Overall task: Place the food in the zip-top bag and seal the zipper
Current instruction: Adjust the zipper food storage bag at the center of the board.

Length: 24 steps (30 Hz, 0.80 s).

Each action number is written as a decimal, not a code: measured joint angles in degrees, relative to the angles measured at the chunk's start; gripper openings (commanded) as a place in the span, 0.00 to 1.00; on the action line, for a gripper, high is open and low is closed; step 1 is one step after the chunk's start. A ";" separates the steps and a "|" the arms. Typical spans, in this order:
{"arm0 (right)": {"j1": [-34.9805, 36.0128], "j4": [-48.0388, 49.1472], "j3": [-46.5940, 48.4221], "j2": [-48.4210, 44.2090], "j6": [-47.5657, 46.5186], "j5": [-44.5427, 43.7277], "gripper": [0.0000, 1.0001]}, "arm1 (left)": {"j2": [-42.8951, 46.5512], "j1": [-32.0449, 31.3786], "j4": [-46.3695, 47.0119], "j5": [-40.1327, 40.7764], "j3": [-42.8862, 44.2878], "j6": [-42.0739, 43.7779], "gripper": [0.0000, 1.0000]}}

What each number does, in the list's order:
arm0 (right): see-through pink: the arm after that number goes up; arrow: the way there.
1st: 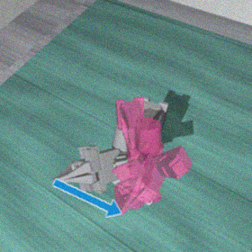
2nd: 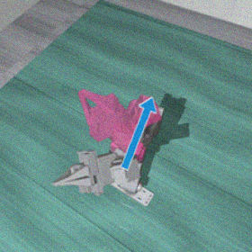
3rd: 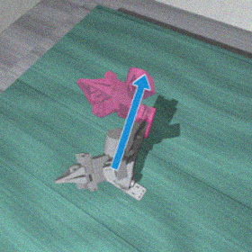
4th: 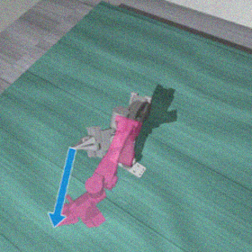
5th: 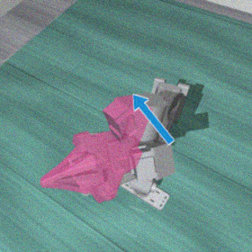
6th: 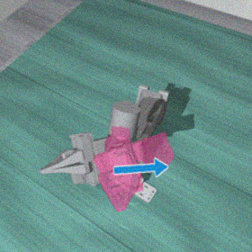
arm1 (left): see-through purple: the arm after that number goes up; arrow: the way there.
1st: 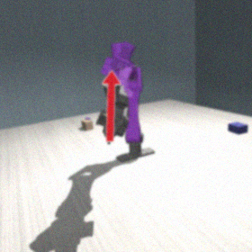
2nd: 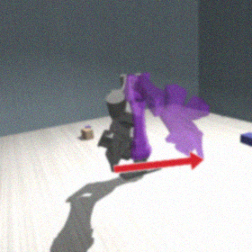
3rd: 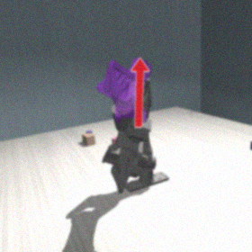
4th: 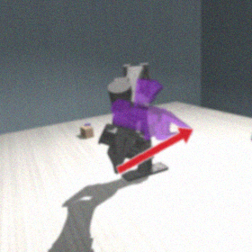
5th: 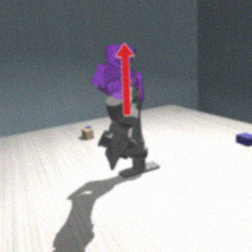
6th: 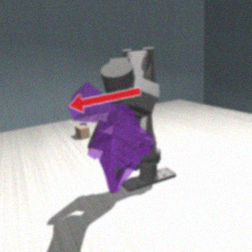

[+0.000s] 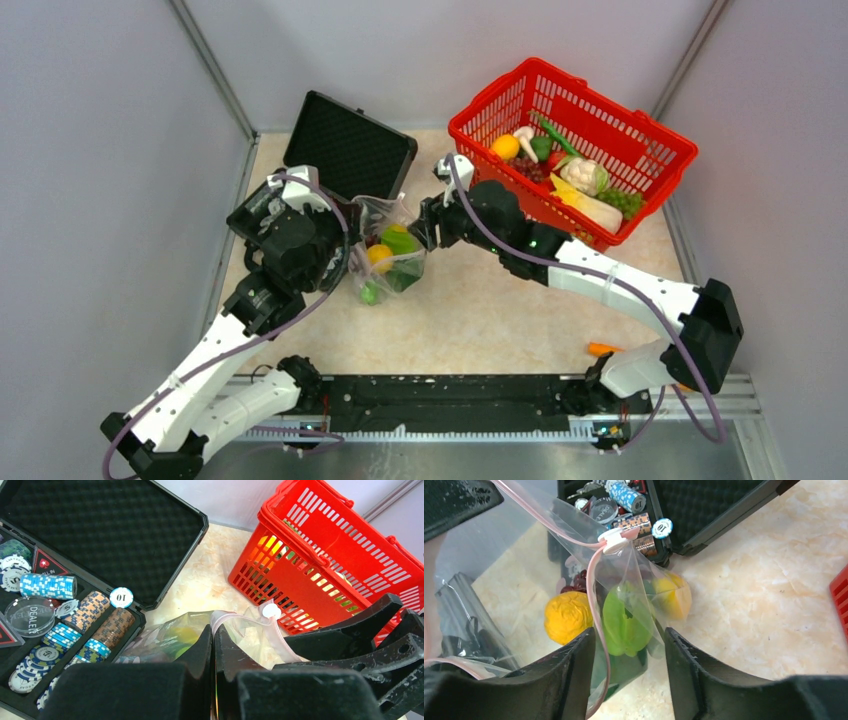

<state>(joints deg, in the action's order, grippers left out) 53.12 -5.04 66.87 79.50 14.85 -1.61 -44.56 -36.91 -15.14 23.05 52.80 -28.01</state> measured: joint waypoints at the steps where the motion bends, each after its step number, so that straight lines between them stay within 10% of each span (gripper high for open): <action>1: 0.00 -0.28 0.00 0.02 -0.07 0.20 0.31 | 0.20 0.00 -0.11 0.00 0.00 0.00 0.00; 8: 0.02 0.79 0.35 -0.26 0.31 2.38 0.03 | 0.42 0.00 -0.39 -0.31 0.00 0.11 0.00; 24: 11.45 9.27 1.16 -3.65 -1.16 1.31 0.02 | -2.84 0.04 -3.74 -0.02 4.90 4.83 0.00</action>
<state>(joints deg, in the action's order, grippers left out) 64.58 4.23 68.03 75.85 13.69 -0.30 -47.40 -36.86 -18.87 23.03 57.69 -23.18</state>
